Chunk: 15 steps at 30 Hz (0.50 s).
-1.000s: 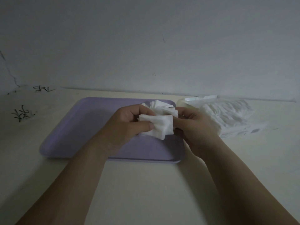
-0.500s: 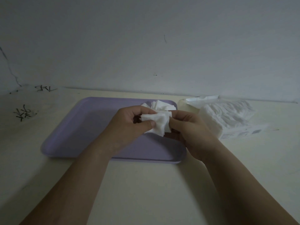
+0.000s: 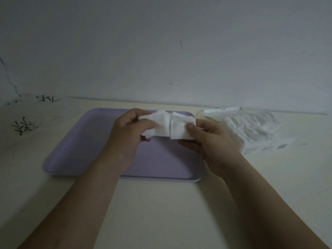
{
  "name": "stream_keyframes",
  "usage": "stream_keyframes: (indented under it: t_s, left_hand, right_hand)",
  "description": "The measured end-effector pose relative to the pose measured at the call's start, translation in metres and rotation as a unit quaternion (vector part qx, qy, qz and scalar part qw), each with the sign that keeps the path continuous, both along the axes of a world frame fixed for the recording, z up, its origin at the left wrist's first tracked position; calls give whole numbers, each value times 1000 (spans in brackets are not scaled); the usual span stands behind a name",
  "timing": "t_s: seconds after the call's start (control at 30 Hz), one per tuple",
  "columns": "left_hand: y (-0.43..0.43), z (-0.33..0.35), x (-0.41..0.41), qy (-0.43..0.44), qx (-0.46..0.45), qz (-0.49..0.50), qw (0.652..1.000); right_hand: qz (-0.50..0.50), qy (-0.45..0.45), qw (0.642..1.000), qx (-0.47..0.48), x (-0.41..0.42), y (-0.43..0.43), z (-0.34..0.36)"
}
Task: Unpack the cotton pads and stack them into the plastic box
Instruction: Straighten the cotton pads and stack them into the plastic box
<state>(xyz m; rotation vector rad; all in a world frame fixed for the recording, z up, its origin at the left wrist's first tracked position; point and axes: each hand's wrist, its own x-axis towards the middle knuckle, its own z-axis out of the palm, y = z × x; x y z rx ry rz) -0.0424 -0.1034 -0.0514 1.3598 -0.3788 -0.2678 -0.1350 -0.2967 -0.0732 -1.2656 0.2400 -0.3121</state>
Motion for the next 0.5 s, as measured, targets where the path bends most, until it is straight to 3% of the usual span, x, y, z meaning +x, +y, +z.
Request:
stream_keyframes:
  t_s: [0.1, 0.17, 0.27, 0.5]
  left_hand:
    - [-1, 0, -1, 26, -68, -92, 993]
    - [-4, -1, -7, 10, -46, -125, 991]
    - [-7, -5, -10, -55, 38, -103, 992]
    - [-8, -6, -9, -62, 73, -41, 995]
  right_hand:
    - [-3, -7, 1000, -3, 1, 2, 0]
    - [12, -12, 1000, -7, -1, 6, 1]
    - [30, -9, 999, -5, -3, 10, 4]
    - [41, -13, 999, -11, -3, 10, 2]
